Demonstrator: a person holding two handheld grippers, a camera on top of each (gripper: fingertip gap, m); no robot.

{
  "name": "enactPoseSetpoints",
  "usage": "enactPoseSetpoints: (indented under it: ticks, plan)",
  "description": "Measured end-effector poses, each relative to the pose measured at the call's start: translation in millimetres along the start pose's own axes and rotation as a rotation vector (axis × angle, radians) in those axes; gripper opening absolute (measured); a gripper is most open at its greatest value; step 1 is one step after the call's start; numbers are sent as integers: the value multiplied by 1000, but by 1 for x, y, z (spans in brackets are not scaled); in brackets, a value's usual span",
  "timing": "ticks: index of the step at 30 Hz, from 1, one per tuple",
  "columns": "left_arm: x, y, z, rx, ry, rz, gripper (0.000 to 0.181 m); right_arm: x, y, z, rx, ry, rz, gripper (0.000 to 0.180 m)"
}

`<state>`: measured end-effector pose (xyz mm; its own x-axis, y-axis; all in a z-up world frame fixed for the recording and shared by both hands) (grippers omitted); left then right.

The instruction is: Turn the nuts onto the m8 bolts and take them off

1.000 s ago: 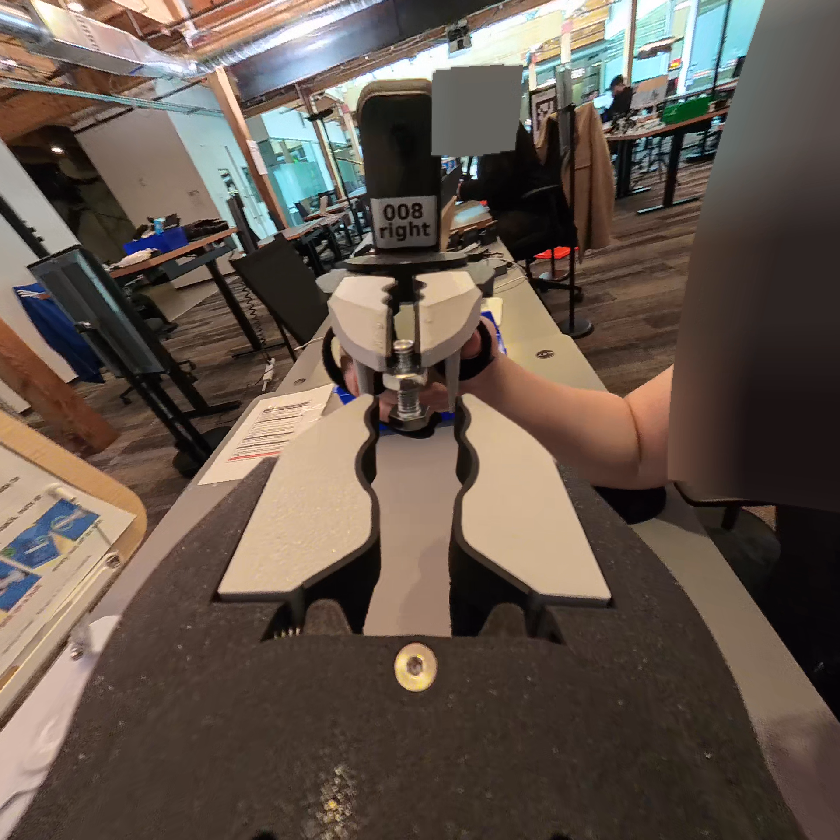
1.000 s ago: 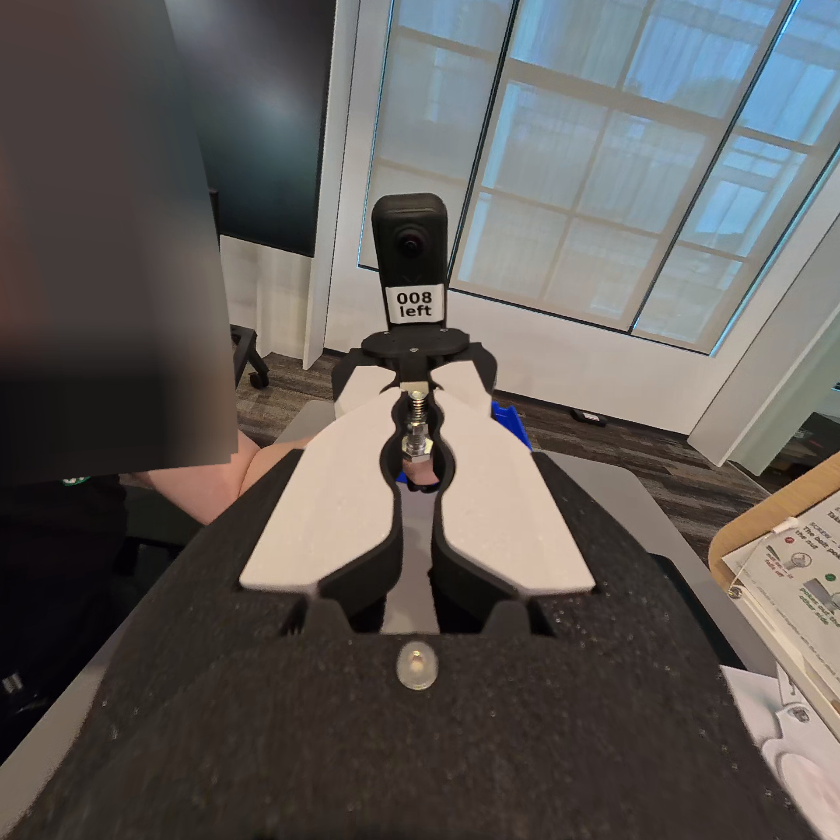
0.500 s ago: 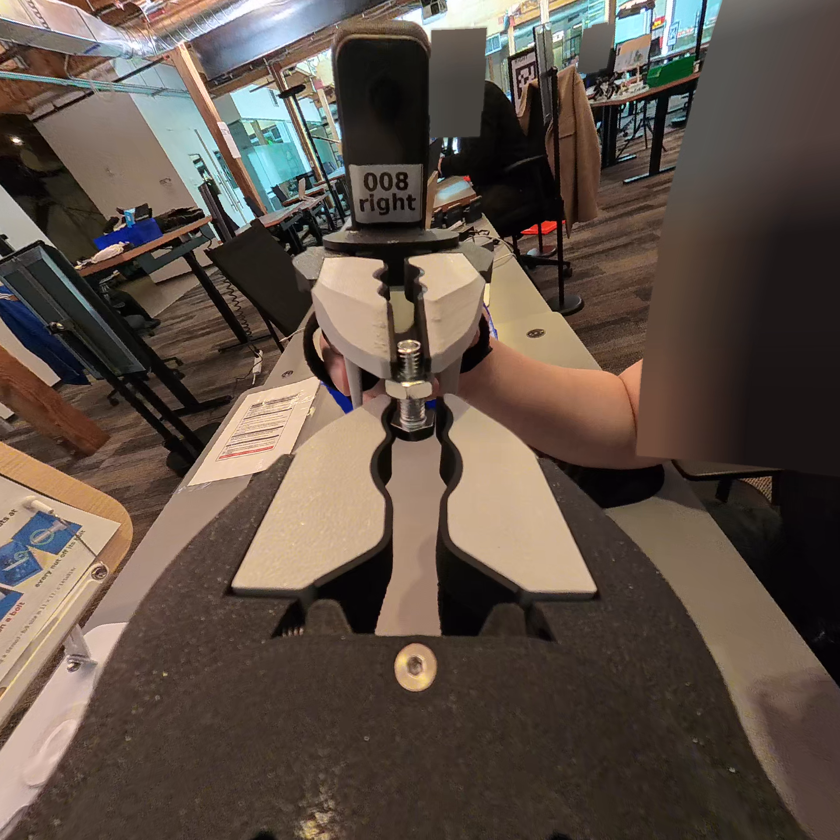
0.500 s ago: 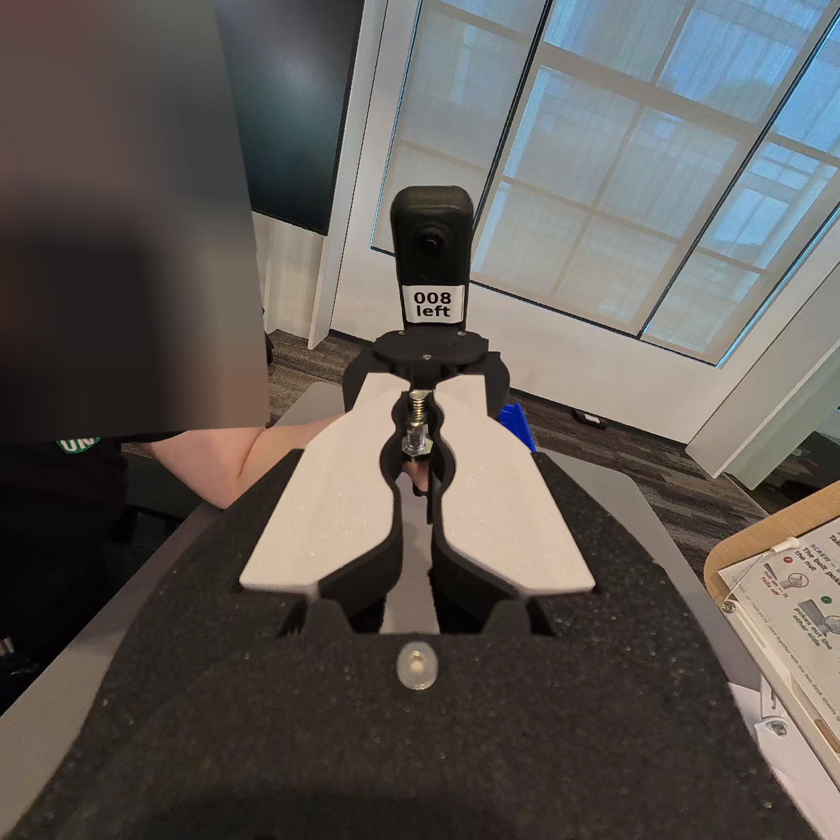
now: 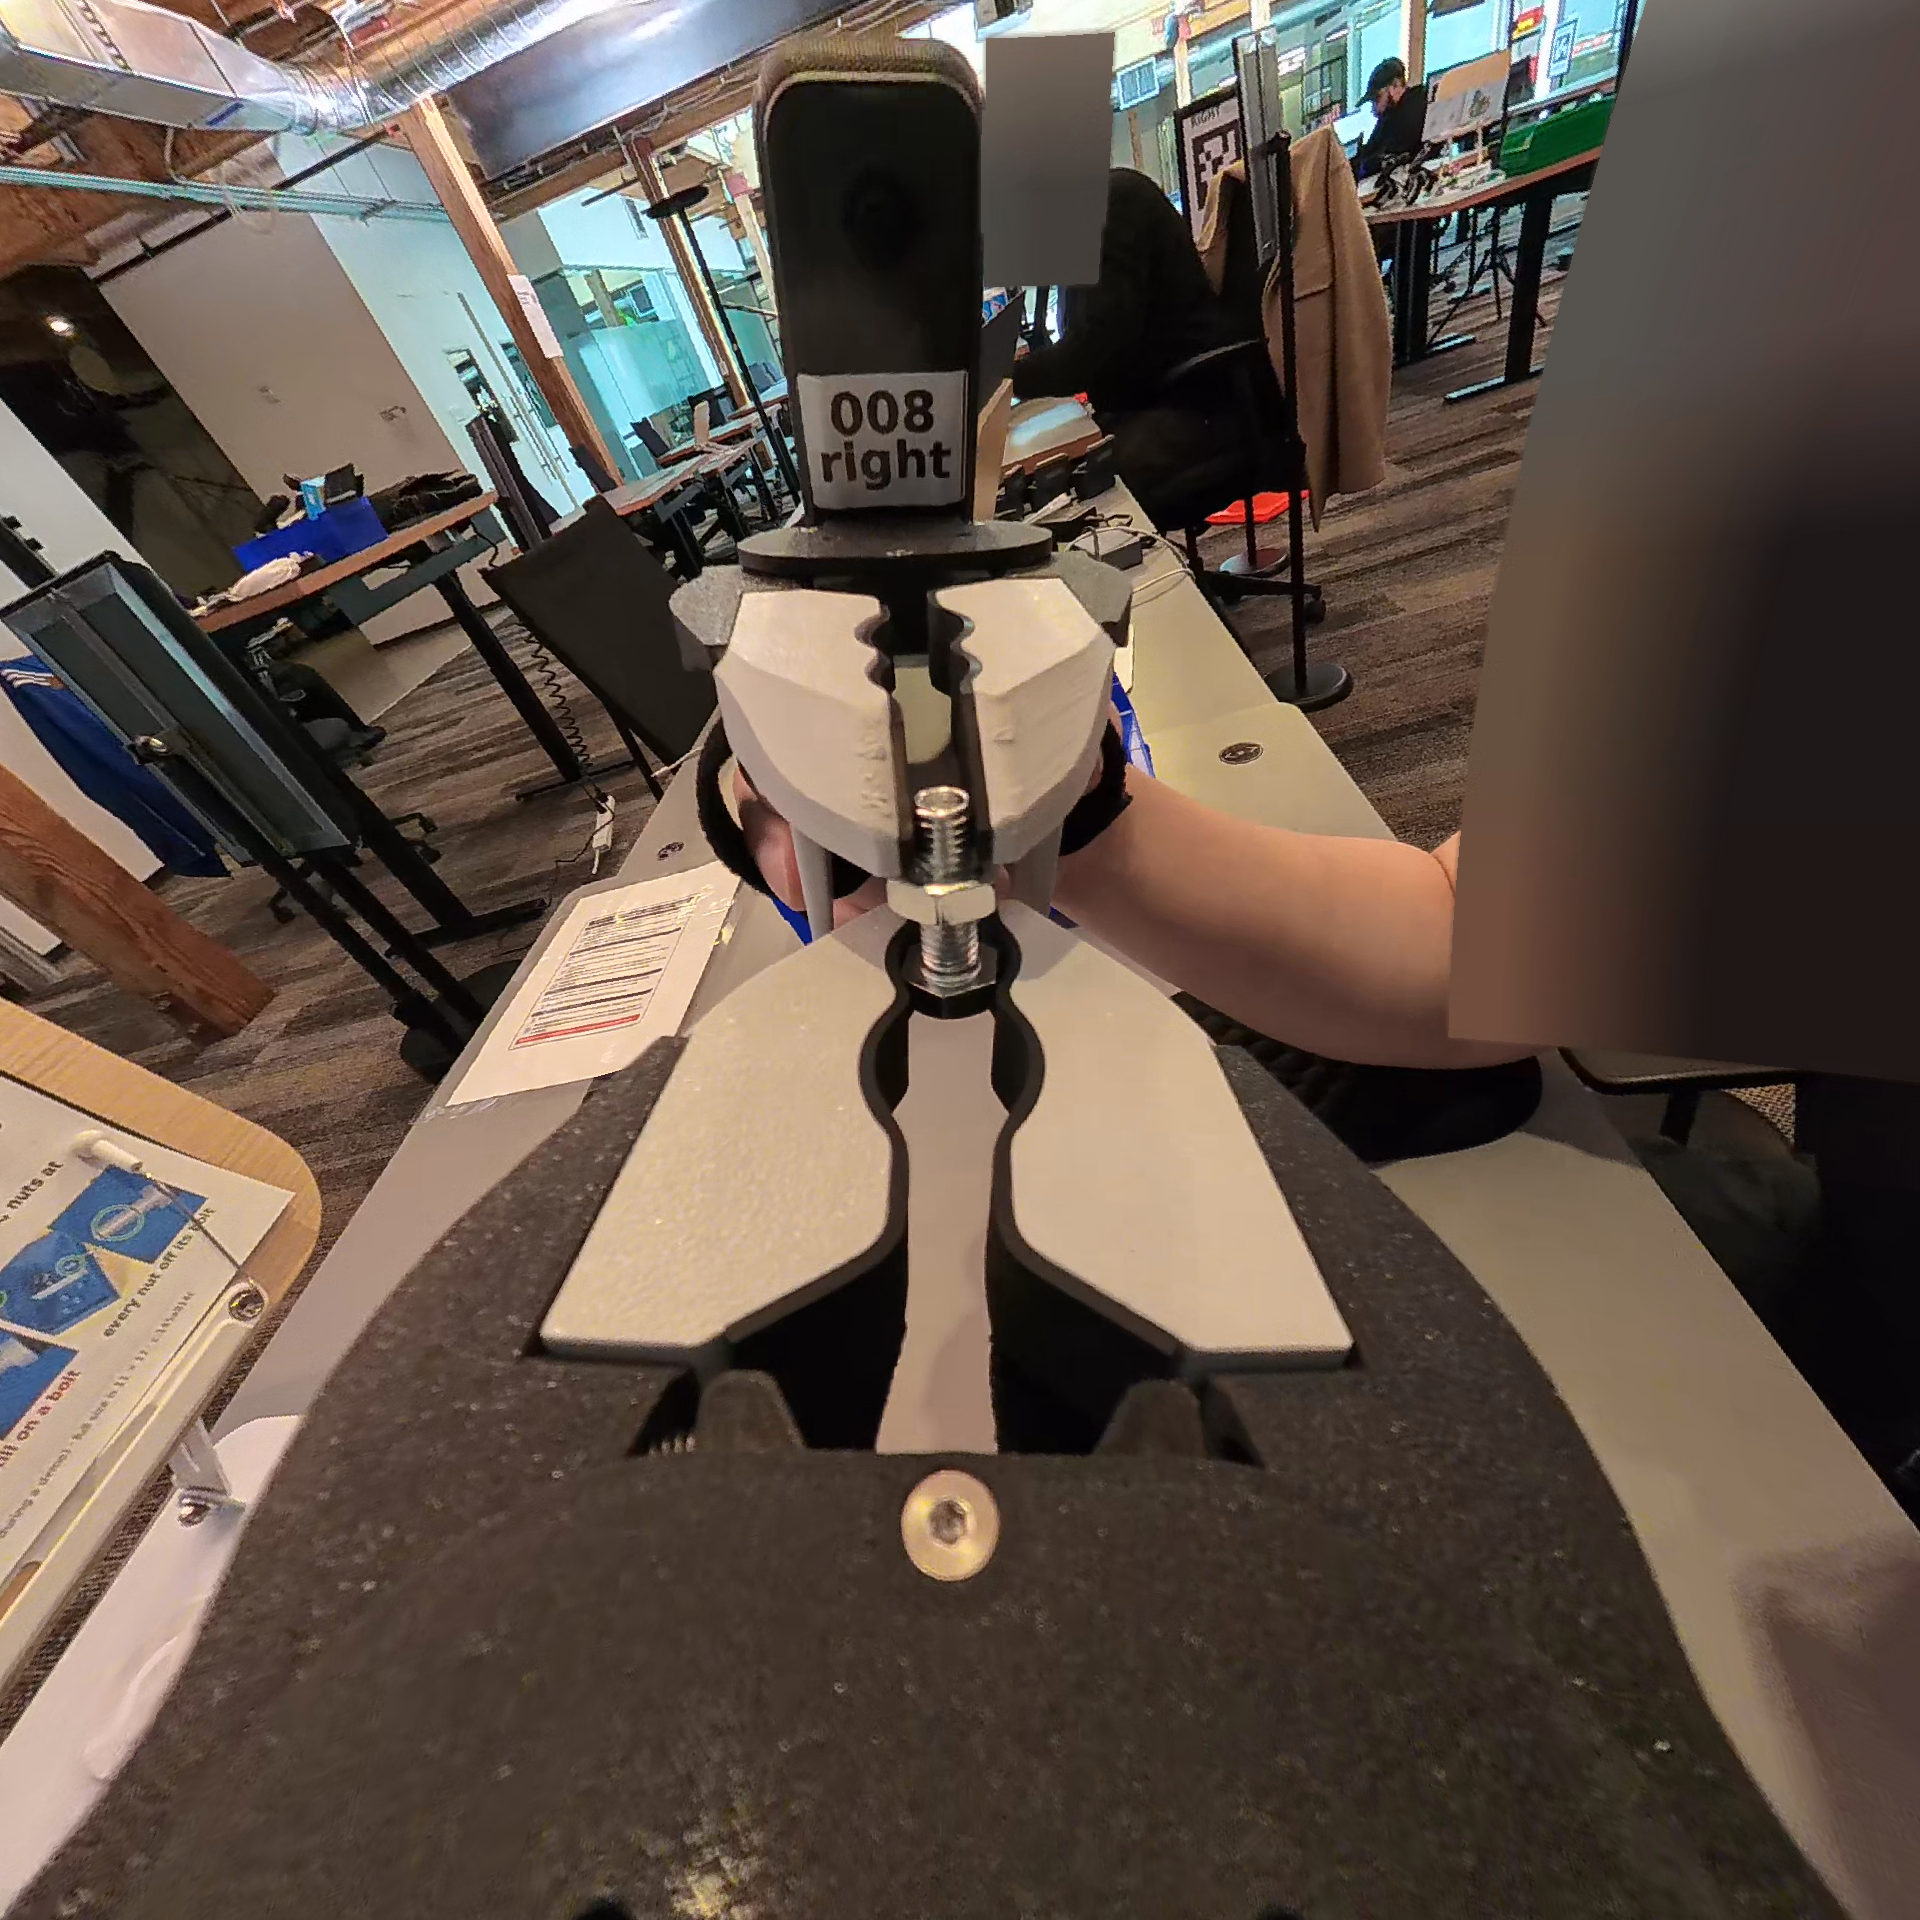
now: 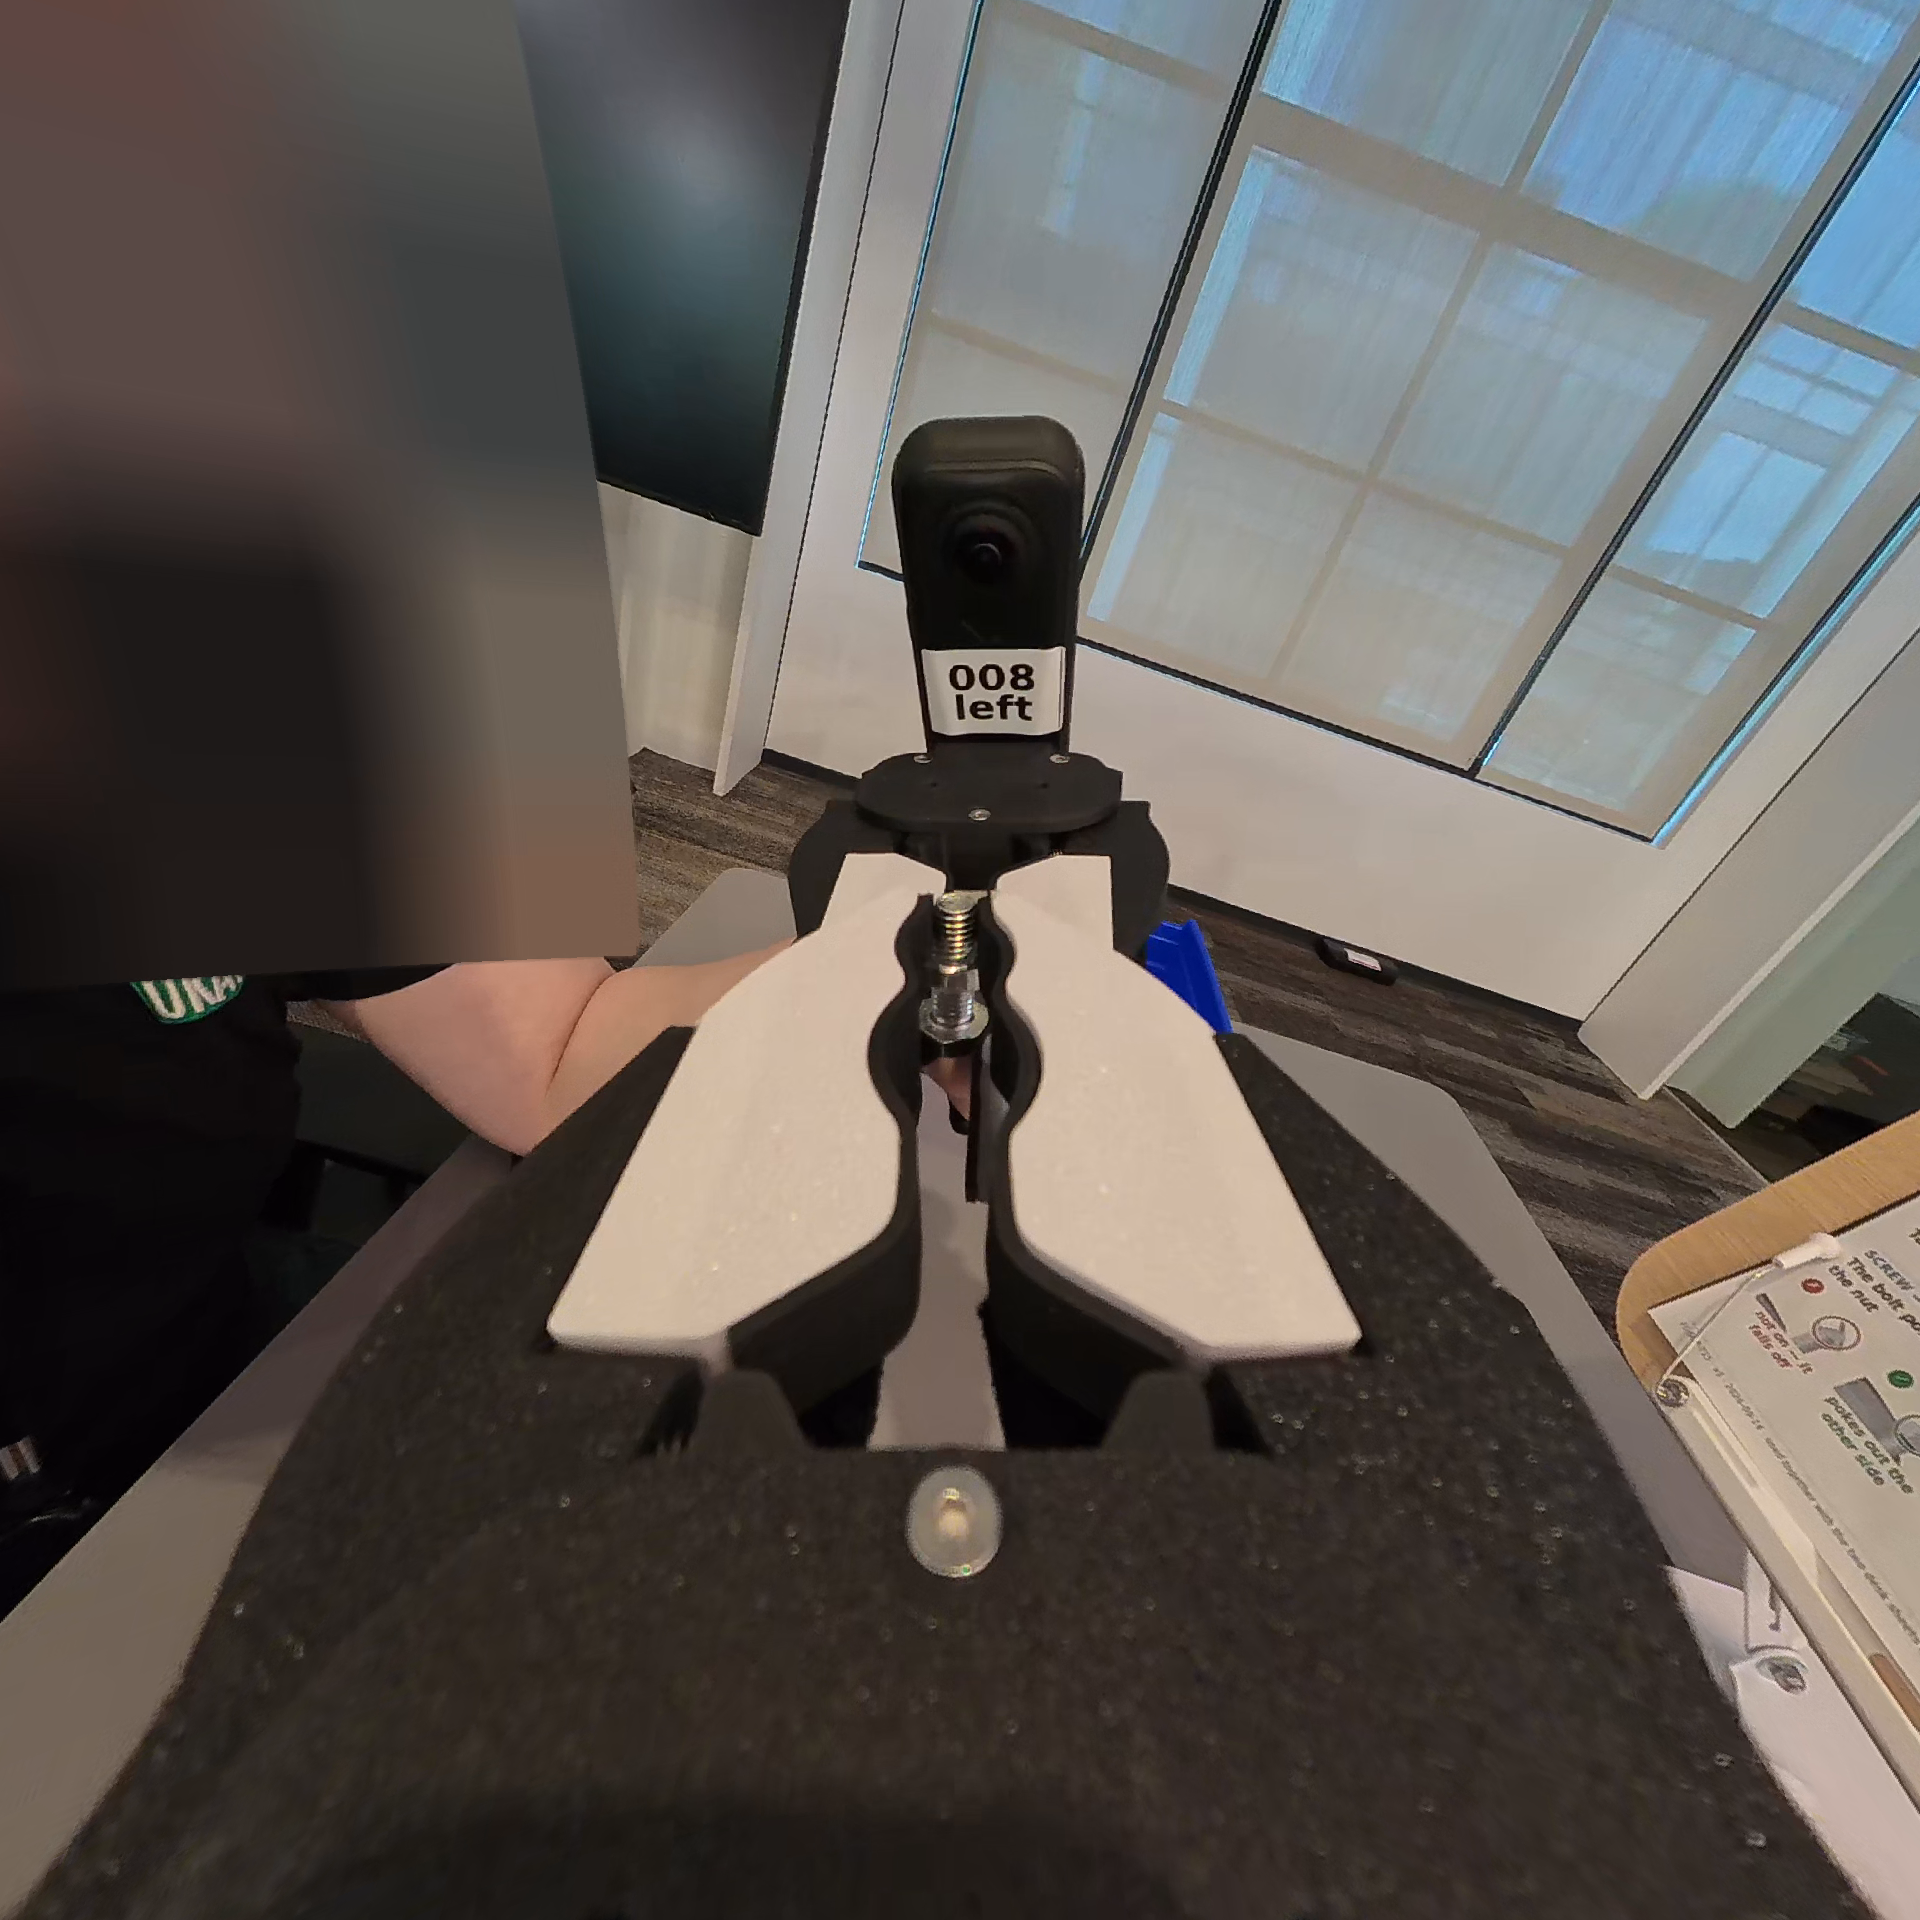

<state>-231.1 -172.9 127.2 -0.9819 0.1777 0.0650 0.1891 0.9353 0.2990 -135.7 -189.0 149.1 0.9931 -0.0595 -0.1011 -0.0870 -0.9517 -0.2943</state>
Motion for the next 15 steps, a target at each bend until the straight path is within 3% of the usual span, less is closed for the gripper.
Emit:
enactPoseSetpoints:
  ticks: [5,7,10,15]
  plan:
    - [1,7,1,24,12,-51,10,2,-7,-1,-9,8,88,15]
    - [2,15,2,35,32,-133,10,6,-13,-5,-21,12,200,29]
    - [4,28,5,51,61,-280,10,12,-20,-9,-46,85,393,32]
    - [2,40,7,77,78,-459,10,2,-21,-6,-62,196,554,39]
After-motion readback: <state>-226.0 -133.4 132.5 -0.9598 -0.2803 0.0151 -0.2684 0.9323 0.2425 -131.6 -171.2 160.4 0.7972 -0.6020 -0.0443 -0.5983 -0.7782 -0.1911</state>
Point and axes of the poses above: each gripper's, where its closed fingertips meet, x back along the fingers, z out of its underside, y = z × x across the jaws, the point moved 7 cm from there along x, back along the fingers, and after that the axes turned 3 degrees about -y, right-handed, at the moved point
